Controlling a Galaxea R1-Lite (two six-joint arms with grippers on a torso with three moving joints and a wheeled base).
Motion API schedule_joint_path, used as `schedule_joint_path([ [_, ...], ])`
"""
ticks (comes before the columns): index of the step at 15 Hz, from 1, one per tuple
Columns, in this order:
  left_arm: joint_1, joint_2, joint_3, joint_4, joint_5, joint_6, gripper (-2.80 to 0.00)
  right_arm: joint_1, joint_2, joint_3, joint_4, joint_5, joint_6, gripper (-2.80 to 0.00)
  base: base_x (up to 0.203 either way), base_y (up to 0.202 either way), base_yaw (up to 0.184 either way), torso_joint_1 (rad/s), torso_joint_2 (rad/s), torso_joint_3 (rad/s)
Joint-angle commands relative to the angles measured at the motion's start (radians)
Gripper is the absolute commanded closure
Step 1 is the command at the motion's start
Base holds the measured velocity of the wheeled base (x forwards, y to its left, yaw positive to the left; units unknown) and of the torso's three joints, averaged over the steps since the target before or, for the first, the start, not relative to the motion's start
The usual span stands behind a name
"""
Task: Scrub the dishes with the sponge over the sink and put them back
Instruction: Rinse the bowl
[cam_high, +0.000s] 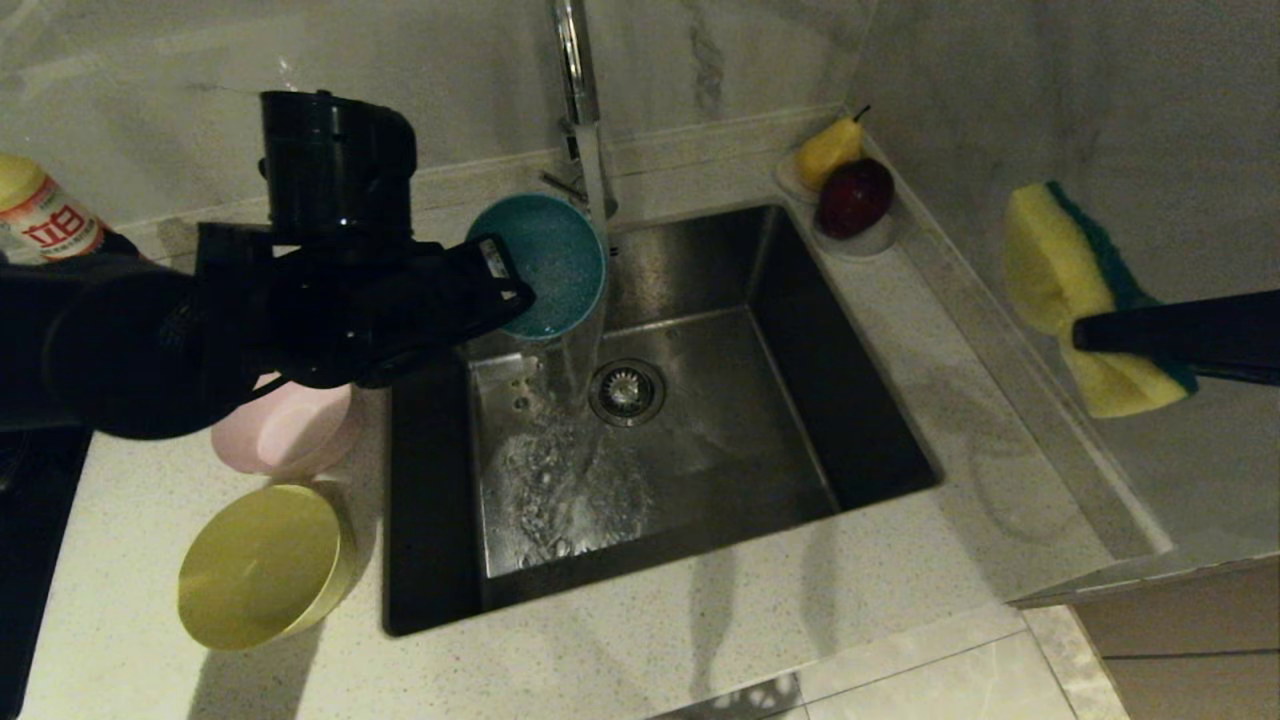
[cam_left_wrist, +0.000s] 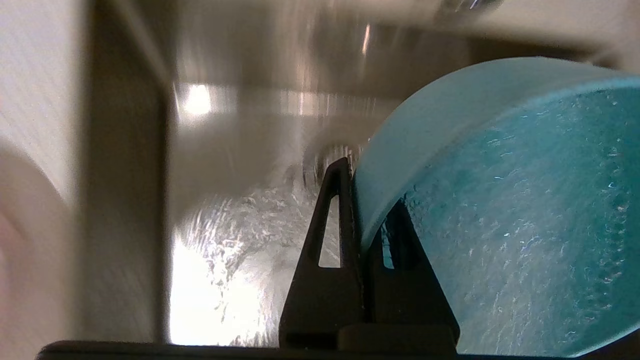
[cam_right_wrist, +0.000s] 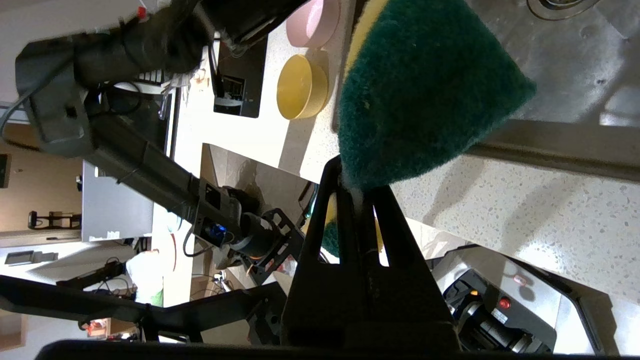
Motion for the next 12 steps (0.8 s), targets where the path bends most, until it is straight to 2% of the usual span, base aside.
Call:
schedule_joint_path([
  [1,0.006,-0.080,0.142,-0.339,0.010,0.167,0.00,0.000,0.006,0.000,0.000,0.003,0.003,0.00,0.000,0.000,0.000,0.000,0.00,0.000],
  [3,0.007,-0.095,0.219,-0.552,0.014,0.296,0.00,0.000,0.014,-0.002,0.000,0.003,0.003,0.00,0.000,0.000,0.000,0.000,0.00,0.000],
  [5,0.007,-0.113,0.296,-0.709,0.015,0.381,0.00,0.000,0.018,0.000,0.003,0.003,0.004,0.00,0.000,0.000,0.000,0.000,0.00,0.000],
  [7,0.008,-0.132,0.339,-0.820,0.015,0.441,0.00,0.000,0.019,-0.002,0.004,0.003,0.004,0.00,0.000,0.000,0.000,0.000,0.00,0.000],
  [12,0.007,-0.179,0.475,-1.069,0.003,0.535,0.00,0.001,0.041,-0.014,0.004,0.003,0.004,0.00,0.000,0.000,0.000,0.000,0.00,0.000],
])
